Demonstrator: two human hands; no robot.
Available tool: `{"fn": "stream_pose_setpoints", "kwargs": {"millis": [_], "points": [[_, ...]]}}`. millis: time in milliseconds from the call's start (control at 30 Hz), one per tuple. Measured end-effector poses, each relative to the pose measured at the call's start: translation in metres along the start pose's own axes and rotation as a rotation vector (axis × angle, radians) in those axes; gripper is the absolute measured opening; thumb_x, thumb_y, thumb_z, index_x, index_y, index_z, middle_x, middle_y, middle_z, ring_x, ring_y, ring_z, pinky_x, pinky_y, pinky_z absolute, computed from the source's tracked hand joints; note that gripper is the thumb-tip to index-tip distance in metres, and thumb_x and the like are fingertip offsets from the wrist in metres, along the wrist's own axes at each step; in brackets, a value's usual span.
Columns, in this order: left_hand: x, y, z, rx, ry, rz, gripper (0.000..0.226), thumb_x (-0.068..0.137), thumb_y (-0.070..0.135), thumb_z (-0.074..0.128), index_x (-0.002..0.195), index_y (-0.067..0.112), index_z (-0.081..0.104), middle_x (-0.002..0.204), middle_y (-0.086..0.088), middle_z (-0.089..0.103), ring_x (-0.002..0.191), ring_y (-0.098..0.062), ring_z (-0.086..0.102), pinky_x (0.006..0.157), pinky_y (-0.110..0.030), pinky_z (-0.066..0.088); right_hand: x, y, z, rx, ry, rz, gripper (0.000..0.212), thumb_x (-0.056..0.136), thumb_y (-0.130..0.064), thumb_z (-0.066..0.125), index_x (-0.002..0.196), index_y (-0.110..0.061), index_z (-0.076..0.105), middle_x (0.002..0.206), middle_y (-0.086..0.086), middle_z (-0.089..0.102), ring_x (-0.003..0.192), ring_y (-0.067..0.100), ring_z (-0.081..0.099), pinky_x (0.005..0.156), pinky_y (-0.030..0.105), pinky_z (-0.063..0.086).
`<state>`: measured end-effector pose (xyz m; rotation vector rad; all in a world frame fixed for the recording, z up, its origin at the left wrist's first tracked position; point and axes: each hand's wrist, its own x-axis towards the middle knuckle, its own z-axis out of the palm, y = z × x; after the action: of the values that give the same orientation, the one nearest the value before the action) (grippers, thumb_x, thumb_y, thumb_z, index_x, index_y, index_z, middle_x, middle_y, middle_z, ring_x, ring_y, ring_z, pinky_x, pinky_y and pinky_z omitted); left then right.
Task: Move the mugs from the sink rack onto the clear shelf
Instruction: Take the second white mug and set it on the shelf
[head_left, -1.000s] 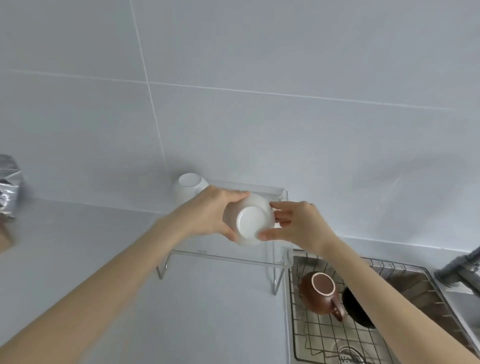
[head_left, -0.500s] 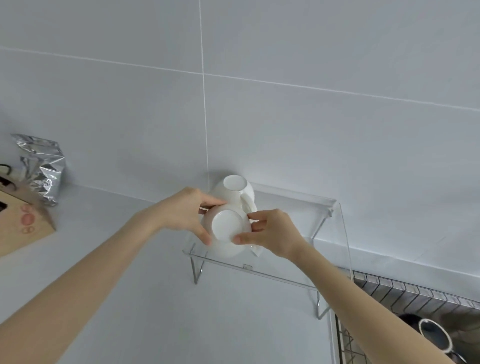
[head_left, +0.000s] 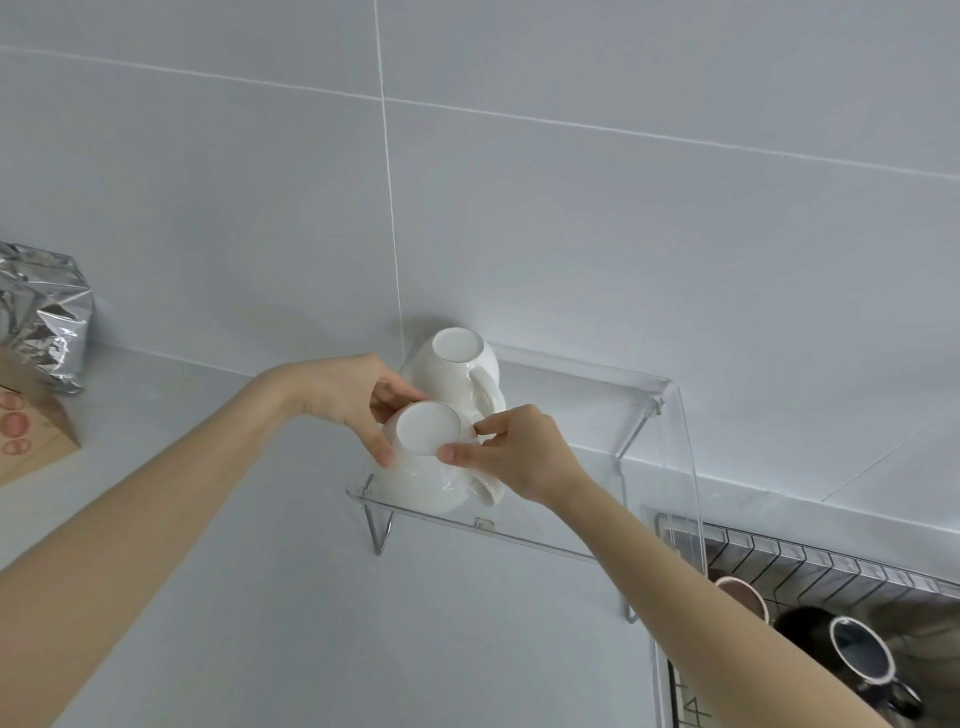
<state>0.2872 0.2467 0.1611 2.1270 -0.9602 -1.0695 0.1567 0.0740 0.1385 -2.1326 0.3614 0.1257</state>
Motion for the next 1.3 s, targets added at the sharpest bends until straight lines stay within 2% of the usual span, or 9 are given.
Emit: {"fn": "stream_pose_setpoints", "kwargs": {"millis": [133,267,467,533,633,800,967,1167,1300], "points": [[0.003,-0.002,-0.001,-0.023,-0.043,-0.027,0.075,0.031,0.041,0.089,0.101,0.047,0.064,0.115,0.016,0.068,0.111,-0.002,0.061,0.098,-0.013,0.044,0.002,0.003,0.000,0.001,0.001,-0.009,0.048,0.066,-0.043,0.076,0.085,0.001,0.069,0.065,0.006,0.049,0.062,0.017,0.044,0.058,0.030,0.032],[0.002,0.001,-0.001,0.002,-0.080,-0.079,0.077,0.033,0.037,0.091,0.103,0.047,0.063,0.117,0.016,0.068,0.114,-0.001,0.059,0.102,-0.015,0.041,0.002,0.006,0.001,0.041,0.008,0.009,0.047,0.067,-0.044,0.076,0.095,-0.007,0.068,0.072,-0.001,0.055,0.073,0.015,0.052,0.055,0.019,0.038],[-0.007,0.065,0.024,0.531,0.097,-0.275,0.070,0.063,0.025,0.078,0.126,0.020,0.048,0.117,0.001,0.054,0.110,-0.026,0.053,0.090,-0.033,0.041,-0.020,0.027,-0.036,0.198,-0.072,-0.003,0.039,0.082,-0.043,0.060,0.109,-0.014,0.063,0.103,0.003,0.066,0.098,0.017,0.062,0.097,0.040,0.049],[-0.010,0.105,0.056,0.634,0.250,-0.195,0.055,0.075,0.020,0.069,0.125,0.024,0.046,0.121,-0.008,0.055,0.100,-0.025,0.051,0.081,-0.032,0.043,-0.040,0.043,-0.066,0.234,0.020,-0.052,0.023,0.086,-0.032,0.058,0.105,-0.020,0.064,0.106,0.004,0.068,0.104,0.021,0.062,0.097,0.039,0.049],[-0.008,0.150,0.112,0.517,0.357,0.124,0.052,0.081,0.025,0.064,0.130,0.026,0.046,0.137,-0.001,0.052,0.124,-0.017,0.047,0.097,-0.026,0.037,-0.076,0.077,-0.114,0.274,0.220,-0.057,0.013,0.088,-0.019,0.056,0.094,-0.019,0.068,0.100,0.010,0.070,0.101,0.024,0.065,0.091,0.037,0.050],[0.032,0.182,0.218,0.217,0.232,0.407,0.044,0.080,0.020,0.065,0.123,0.016,0.055,0.121,-0.003,0.063,0.100,-0.015,0.057,0.091,-0.026,0.043,-0.127,0.156,-0.159,0.178,0.404,0.106,0.015,0.087,-0.014,0.056,0.085,-0.024,0.066,0.094,0.008,0.070,0.096,0.025,0.064,0.090,0.039,0.050],[0.108,0.163,0.308,0.156,-0.008,0.299,0.031,0.077,0.010,0.062,0.108,0.013,0.060,0.101,-0.014,0.066,0.092,-0.026,0.060,0.079,-0.033,0.046,-0.152,0.239,-0.154,-0.052,0.401,0.312,0.024,0.087,-0.016,0.056,0.110,-0.011,0.064,0.108,0.007,0.069,0.096,0.014,0.058,0.085,0.025,0.039],[0.180,0.139,0.349,0.224,0.046,0.106,0.080,0.076,0.013,0.069,0.140,0.004,0.023,0.147,-0.014,0.032,0.134,-0.028,0.036,0.109,-0.031,0.030,-0.148,0.301,-0.120,0.032,0.259,0.464,0.050,0.081,-0.020,0.064,0.128,-0.009,0.048,0.126,0.014,0.060,0.115,0.024,0.055,0.094,0.029,0.040],[0.217,0.132,0.352,0.340,0.027,0.041,0.101,0.073,0.015,0.074,0.145,0.004,0.003,0.156,-0.018,0.007,0.145,-0.030,0.012,0.118,-0.037,0.017,-0.136,0.312,-0.113,0.049,0.226,0.389,0.068,0.074,-0.016,0.071,0.133,-0.011,0.039,0.129,0.009,0.056,0.108,0.010,0.048,0.091,0.021,0.035]]}}
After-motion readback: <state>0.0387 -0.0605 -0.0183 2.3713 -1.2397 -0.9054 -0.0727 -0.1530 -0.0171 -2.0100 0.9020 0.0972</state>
